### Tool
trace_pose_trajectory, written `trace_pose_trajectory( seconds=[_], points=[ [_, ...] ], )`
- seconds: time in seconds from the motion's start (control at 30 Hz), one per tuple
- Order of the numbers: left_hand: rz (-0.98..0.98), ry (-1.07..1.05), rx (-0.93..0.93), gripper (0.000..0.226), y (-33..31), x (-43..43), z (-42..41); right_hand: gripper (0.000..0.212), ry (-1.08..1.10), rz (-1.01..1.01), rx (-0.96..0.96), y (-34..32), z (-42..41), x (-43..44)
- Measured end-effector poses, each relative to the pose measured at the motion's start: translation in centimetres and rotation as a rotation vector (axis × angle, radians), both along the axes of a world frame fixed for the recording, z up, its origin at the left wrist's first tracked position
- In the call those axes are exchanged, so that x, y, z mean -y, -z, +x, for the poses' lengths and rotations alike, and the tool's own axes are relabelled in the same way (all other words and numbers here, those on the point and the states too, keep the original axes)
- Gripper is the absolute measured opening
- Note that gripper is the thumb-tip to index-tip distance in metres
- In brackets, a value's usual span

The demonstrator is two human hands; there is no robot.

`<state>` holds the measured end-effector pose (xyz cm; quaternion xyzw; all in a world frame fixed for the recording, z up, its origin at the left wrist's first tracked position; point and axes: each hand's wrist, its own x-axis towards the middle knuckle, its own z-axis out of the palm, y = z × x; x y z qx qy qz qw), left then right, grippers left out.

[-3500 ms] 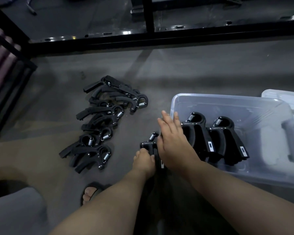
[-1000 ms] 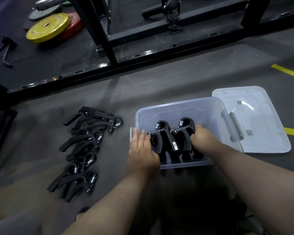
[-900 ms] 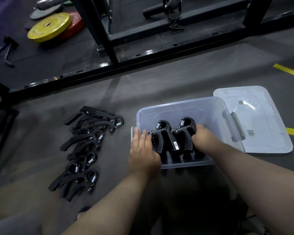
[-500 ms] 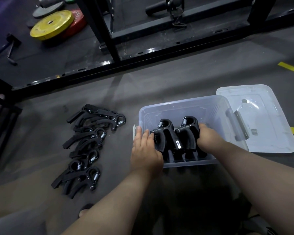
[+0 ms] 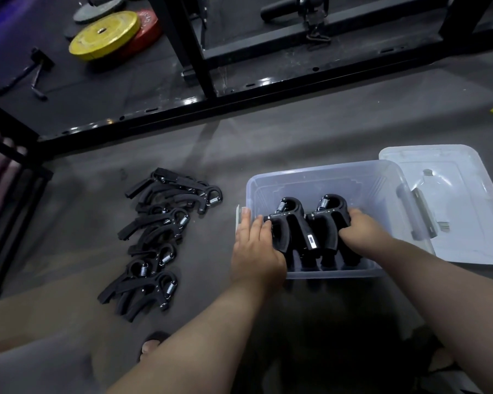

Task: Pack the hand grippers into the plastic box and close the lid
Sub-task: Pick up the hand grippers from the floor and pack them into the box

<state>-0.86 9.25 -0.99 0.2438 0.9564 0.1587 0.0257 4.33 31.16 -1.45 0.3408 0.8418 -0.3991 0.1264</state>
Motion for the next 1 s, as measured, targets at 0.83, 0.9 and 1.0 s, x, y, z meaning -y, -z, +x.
trace_pose_trajectory(
  seconds=[0.83,0.9,1.0],
  points=[
    [0.038,0.005,-0.009,0.064,0.1,0.1,0.0,0.046,0.121,0.318,-0.042,-0.2,-1.1,0.6],
    [0.043,0.002,0.000,0.064,0.0,0.1,0.0,0.045,0.109,0.340,-0.155,-0.7,-1.8,1.0],
    [0.056,0.007,0.005,0.064,-0.1,0.1,0.1,0.036,0.044,0.270,-0.330,-1.2,-2.9,2.6]
  ],
)
